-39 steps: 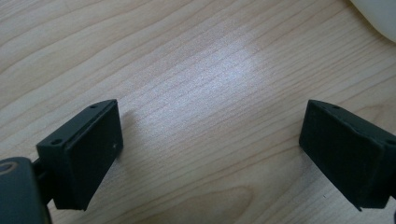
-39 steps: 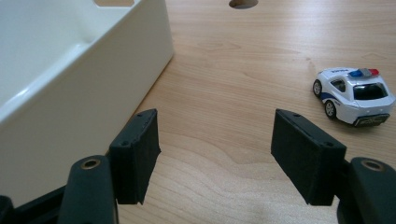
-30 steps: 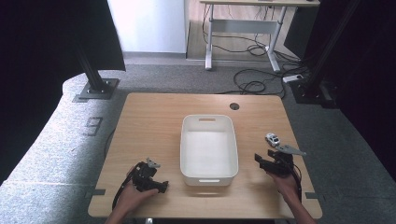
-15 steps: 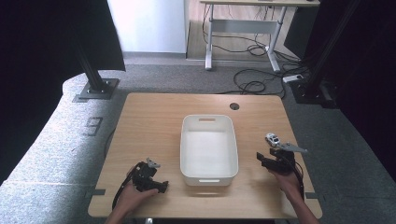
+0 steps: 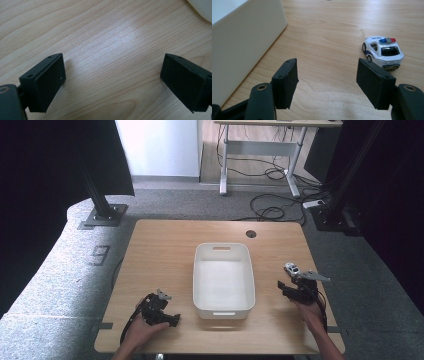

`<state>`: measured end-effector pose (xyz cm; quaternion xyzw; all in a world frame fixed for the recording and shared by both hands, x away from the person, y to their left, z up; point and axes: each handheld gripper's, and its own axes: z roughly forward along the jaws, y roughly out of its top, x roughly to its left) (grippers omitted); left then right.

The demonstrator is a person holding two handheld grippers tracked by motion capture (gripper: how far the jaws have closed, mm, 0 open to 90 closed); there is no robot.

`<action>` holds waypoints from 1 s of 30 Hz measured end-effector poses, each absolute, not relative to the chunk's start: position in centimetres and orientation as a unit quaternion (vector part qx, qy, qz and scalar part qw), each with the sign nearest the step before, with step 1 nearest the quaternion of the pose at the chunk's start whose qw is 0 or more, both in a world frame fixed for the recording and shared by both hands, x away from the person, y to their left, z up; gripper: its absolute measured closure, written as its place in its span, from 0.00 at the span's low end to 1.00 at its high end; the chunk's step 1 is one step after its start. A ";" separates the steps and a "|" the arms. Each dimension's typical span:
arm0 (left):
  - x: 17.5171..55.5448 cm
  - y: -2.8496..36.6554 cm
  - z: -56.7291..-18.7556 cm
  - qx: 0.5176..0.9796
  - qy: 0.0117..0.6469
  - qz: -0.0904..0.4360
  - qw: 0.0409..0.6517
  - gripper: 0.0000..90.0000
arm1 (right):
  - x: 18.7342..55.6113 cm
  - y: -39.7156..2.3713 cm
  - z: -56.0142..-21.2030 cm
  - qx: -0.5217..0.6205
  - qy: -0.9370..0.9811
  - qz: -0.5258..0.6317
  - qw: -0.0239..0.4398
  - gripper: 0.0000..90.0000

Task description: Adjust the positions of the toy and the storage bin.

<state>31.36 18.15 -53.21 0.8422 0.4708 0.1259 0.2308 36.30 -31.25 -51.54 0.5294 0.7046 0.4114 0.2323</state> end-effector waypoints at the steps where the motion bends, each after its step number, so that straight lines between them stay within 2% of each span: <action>1: 31.4 18.2 -53.2 0.842 0.471 0.126 0.231 0.07 | 36.3 -31.3 -51.6 0.529 0.705 0.411 0.232 0.37; 30: 31.5 18.2 -53.3 0.843 0.469 0.125 0.232 0.05 | 38.3 -33.1 -51.8 0.545 0.697 0.398 0.244 0.37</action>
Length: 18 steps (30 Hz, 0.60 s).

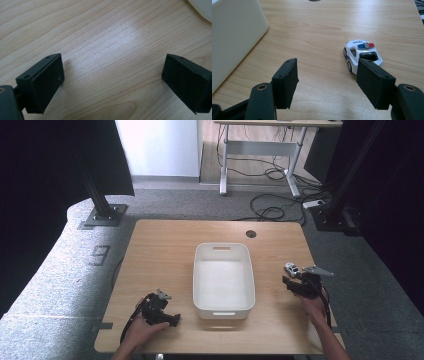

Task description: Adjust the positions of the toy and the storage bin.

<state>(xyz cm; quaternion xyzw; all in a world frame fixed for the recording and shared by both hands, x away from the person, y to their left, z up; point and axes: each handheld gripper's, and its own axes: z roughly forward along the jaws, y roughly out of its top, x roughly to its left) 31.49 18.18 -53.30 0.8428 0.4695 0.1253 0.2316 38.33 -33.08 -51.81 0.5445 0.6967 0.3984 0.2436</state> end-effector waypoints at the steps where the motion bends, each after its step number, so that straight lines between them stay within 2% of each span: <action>1: 31.5 18.2 -53.3 0.843 0.469 0.125 0.232 0.05 | 38.5 -33.1 -51.8 0.543 0.698 0.398 0.244 0.37; 18: 31.5 18.2 -53.3 0.842 0.470 0.126 0.232 0.04 | 39.5 -33.9 -52.2 0.549 0.700 0.383 0.249 0.38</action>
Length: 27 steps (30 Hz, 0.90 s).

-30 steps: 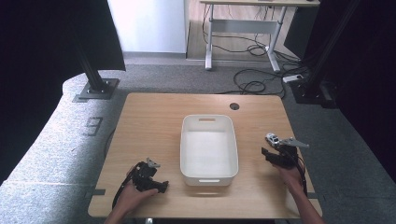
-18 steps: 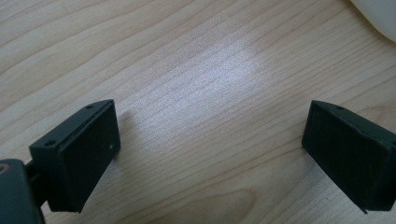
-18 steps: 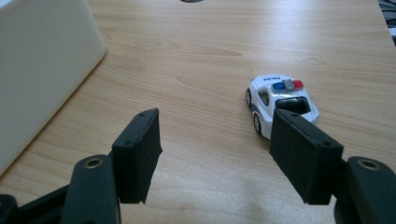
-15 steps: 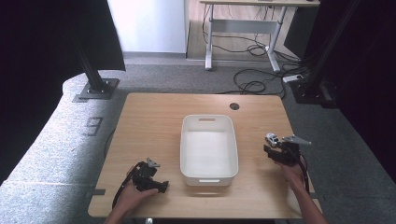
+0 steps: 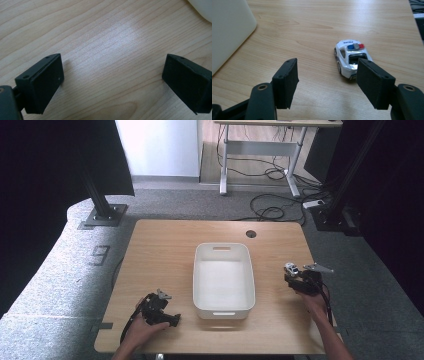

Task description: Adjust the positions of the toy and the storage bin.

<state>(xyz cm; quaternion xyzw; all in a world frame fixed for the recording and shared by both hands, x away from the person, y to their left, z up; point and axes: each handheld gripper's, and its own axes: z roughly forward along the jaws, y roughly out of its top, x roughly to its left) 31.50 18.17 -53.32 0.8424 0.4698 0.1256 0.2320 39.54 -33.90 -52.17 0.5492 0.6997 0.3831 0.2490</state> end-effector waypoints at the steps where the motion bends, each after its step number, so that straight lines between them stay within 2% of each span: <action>1: 31.5 18.2 -53.3 0.843 0.470 0.126 0.232 0.04 | 39.6 -34.0 -52.1 0.548 0.700 0.384 0.249 0.37; 27: 31.5 18.2 -53.3 0.843 0.470 0.126 0.232 0.04 | 40.5 -35.8 -51.9 0.563 0.691 0.380 0.249 0.37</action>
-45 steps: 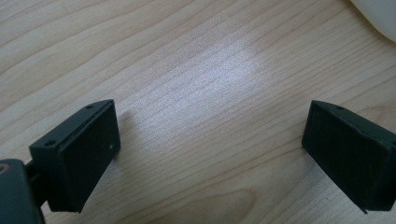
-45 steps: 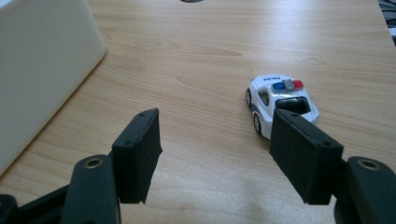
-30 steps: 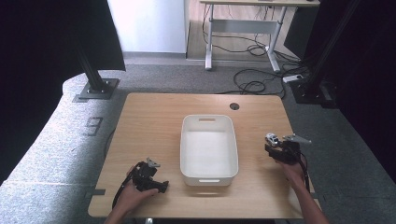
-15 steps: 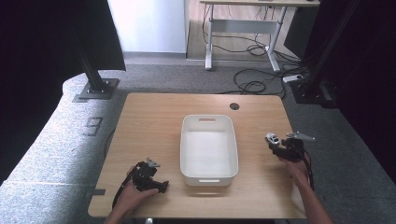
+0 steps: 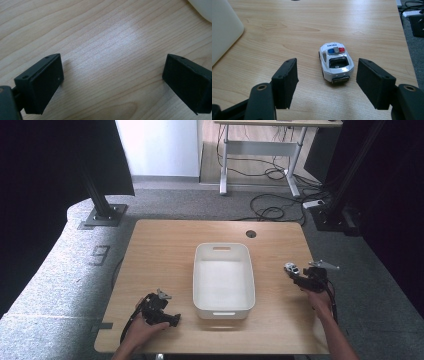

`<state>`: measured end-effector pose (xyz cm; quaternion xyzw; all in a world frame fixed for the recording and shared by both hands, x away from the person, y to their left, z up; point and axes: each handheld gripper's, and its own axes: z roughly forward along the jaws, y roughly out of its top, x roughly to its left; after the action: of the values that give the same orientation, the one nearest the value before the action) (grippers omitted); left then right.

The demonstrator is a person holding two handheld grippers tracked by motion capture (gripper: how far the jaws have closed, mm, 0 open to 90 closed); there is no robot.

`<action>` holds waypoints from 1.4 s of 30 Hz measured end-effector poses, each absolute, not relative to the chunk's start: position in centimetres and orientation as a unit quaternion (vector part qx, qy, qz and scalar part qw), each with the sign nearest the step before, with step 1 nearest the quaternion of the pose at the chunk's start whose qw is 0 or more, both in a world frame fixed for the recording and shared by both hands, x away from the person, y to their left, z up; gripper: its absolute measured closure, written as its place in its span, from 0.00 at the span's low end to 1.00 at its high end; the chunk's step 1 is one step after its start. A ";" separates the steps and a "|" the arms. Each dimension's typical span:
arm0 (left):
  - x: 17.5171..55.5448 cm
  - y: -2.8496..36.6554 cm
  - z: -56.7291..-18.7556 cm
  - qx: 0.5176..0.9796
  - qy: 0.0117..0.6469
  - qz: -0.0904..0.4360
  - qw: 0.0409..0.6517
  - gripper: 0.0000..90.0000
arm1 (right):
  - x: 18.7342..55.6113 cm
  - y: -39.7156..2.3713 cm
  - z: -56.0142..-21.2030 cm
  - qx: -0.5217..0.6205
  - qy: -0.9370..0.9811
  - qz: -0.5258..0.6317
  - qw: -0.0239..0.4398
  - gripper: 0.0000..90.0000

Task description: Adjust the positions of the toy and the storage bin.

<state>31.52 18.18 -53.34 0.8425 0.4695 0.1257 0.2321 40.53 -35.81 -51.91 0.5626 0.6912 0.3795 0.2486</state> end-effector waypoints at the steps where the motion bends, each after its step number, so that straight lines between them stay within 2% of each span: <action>1: 31.5 18.2 -53.3 0.843 0.470 0.126 0.232 0.04 | 40.5 -35.9 -51.9 0.563 0.691 0.380 0.249 0.37; 42: 31.7 18.2 -53.4 0.843 0.470 0.125 0.232 0.02 | 42.5 -35.8 -52.5 0.561 0.702 0.366 0.243 0.37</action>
<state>31.70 18.16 -53.40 0.8427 0.4697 0.1250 0.2315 42.54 -35.76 -52.55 0.5609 0.7017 0.3658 0.2434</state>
